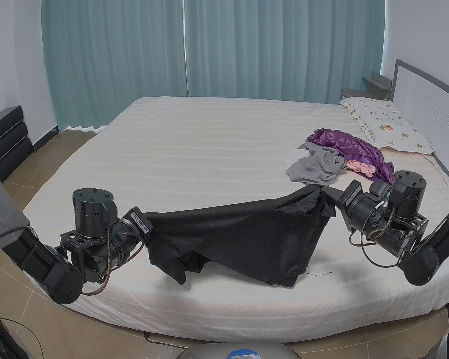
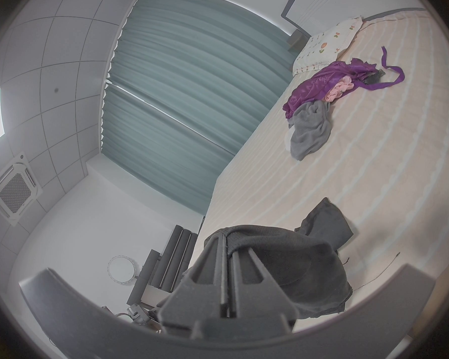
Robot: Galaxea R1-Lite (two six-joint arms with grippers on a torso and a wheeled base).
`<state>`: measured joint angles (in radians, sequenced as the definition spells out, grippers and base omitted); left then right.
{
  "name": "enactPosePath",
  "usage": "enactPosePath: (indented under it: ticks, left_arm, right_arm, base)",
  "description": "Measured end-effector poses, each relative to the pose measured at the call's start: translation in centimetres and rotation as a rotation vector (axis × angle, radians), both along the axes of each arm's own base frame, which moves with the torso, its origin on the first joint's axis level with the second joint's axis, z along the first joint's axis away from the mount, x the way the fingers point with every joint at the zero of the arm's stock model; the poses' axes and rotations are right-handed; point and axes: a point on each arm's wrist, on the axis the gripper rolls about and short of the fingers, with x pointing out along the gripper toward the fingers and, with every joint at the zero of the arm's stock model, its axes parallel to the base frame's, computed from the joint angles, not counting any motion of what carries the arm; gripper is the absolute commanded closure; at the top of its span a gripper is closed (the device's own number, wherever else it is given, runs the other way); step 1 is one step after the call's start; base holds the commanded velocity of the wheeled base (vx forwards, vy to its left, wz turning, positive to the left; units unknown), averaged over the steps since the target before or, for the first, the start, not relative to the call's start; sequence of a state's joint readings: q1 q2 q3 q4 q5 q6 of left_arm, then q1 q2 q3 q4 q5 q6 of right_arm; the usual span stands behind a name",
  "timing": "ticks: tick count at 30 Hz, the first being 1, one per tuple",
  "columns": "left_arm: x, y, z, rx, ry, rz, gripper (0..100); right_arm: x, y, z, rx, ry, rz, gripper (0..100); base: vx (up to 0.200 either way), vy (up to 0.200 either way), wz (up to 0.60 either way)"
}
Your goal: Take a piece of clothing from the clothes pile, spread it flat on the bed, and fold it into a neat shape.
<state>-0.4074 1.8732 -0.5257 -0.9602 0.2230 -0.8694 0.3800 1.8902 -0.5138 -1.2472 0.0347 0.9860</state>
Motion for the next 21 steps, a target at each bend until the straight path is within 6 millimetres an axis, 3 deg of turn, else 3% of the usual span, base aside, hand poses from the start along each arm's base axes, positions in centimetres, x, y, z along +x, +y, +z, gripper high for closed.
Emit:
enactPosePath:
  ticks: [16, 21]
  left_arm:
    - [-0.4, -0.2, -0.1, 0.007, 0.006, -0.010, 100]
    - [-0.8, -0.3, -0.2, 0.009, 0.012, -0.019, 100]
  right_arm:
    - [-0.5, 0.0, -0.2, -0.011, 0.009, -0.026, 100]
    - [-1.1, -0.1, 0.1, -0.010, 0.005, -0.024, 100]
  base:
    - [0.000, 0.013, 0.00]
    - [-0.200, 0.000, 0.00]
